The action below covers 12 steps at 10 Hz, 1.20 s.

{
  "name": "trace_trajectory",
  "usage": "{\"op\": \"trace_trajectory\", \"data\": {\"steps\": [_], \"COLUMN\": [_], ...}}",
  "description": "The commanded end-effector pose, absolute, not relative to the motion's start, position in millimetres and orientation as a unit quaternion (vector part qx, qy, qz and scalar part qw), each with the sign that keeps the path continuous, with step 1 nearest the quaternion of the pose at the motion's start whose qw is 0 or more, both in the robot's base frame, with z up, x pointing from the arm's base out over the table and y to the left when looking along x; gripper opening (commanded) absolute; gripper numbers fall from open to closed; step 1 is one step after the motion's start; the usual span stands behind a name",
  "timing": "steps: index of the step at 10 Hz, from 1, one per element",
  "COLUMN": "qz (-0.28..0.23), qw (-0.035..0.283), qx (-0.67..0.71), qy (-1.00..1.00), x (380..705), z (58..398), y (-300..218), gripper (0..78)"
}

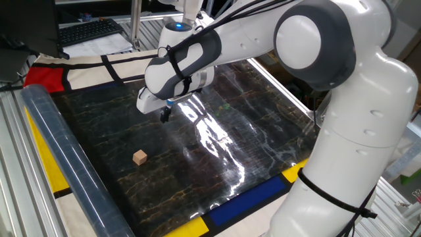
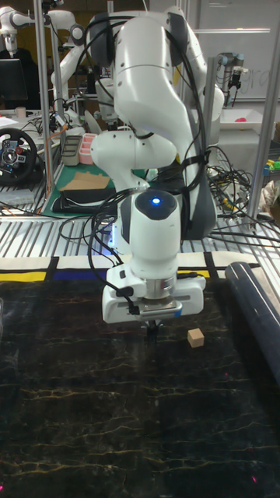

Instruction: Hold a small block with the gripper and sweep it from left to right on the table

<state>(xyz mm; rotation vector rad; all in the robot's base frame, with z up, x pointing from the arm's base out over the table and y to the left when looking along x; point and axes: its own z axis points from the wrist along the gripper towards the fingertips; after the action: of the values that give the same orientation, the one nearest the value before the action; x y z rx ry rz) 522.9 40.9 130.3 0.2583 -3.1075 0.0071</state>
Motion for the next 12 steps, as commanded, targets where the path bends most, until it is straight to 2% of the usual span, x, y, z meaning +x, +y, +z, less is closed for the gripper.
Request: {"op": "trace_trajectory", "data": {"steps": [1,5,8,12], "qz": [0.009,0.009,0.007,0.005], "qw": [0.017,0.015,0.024,0.019], "qx": [0.091,0.091,0.097,0.086], "qy": [-0.996,-0.996,-0.995,-0.996], "x": [510.9,505.3,511.4,513.2], "z": [149.7,137.8,144.5,147.1], "y": [-15.5,-48.8,-75.7,-79.7], "gripper": [1.1,1.1,1.1,1.1]}}
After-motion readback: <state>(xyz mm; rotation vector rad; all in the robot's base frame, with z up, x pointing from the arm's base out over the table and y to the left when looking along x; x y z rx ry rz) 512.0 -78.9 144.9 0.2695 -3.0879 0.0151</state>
